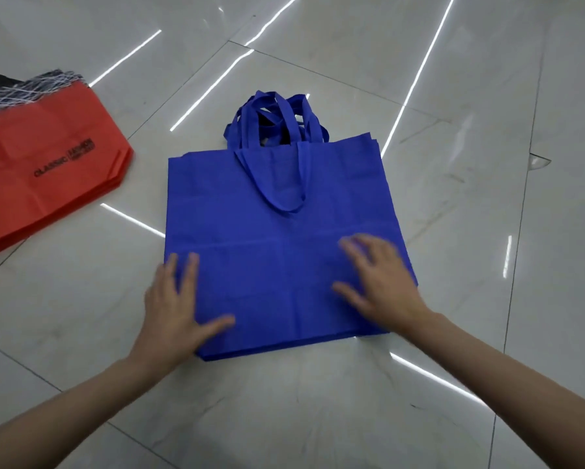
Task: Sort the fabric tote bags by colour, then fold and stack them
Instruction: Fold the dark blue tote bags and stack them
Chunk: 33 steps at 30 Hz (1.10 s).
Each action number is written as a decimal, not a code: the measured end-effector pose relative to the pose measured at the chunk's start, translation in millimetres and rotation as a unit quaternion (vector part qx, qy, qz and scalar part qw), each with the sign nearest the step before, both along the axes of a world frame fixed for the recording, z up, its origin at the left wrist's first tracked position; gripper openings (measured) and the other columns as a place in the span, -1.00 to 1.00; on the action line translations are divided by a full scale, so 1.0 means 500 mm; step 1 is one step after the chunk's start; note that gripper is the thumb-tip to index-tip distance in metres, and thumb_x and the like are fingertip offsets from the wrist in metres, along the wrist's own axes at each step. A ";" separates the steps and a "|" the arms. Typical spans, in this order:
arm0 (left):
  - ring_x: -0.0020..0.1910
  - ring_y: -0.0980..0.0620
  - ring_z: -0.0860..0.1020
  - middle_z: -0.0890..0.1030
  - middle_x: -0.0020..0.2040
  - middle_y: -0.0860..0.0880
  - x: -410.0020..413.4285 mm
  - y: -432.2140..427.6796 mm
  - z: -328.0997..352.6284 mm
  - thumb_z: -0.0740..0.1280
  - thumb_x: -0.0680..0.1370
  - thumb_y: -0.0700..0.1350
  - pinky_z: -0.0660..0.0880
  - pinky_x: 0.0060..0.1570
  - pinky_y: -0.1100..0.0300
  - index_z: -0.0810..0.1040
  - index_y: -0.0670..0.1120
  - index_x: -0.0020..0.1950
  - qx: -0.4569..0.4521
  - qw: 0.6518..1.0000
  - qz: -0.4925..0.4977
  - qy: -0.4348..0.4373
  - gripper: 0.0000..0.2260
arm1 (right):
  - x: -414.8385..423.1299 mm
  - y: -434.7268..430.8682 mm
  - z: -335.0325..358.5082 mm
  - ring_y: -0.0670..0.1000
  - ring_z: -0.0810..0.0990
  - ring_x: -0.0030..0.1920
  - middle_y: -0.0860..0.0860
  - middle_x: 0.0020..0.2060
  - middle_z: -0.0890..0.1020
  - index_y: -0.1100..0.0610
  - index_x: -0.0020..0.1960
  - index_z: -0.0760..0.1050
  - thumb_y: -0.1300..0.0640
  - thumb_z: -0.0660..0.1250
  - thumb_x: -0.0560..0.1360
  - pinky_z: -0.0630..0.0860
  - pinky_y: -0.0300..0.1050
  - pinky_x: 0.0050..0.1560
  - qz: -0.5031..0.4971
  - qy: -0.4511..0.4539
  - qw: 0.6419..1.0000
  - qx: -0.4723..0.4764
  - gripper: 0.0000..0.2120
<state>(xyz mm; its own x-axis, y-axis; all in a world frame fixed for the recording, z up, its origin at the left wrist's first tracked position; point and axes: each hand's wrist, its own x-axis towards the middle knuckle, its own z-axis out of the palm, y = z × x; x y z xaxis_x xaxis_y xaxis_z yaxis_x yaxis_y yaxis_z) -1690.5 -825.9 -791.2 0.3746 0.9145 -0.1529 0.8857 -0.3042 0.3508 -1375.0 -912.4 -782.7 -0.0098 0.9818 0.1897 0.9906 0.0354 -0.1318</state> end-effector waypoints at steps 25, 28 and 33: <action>0.49 0.03 -0.12 -0.32 0.48 -0.01 -0.078 -0.042 -0.038 0.29 0.22 0.38 0.00 0.40 0.16 -0.27 0.04 0.46 -0.083 0.996 -0.035 -0.024 0.05 | -0.172 0.020 -0.095 0.18 0.53 0.22 0.11 0.30 0.51 0.10 0.32 0.48 -0.24 0.06 0.43 0.55 0.07 0.11 0.240 -0.070 0.958 -0.141 -0.37; 0.50 -0.01 -0.10 -0.26 0.52 -0.04 -0.096 -0.045 -0.039 0.27 0.22 0.51 0.02 0.41 0.07 -0.25 0.05 0.52 -0.058 0.997 -0.050 0.007 0.11 | -0.175 0.026 -0.074 0.17 0.54 0.19 0.10 0.29 0.51 0.10 0.30 0.49 -0.33 0.03 0.46 0.54 0.03 0.11 0.250 -0.048 0.959 -0.128 -0.34; 0.50 -0.19 -0.01 -0.07 0.55 -0.18 -0.068 -0.025 -0.016 0.10 0.32 0.48 -0.01 0.42 -0.19 0.08 -0.07 0.52 0.070 0.974 -0.198 0.082 -0.07 | -0.191 0.180 -0.032 0.23 0.54 0.08 0.19 0.18 0.54 0.22 0.20 0.50 -0.18 0.09 0.52 0.54 0.07 0.04 0.196 0.041 0.977 -0.072 -0.47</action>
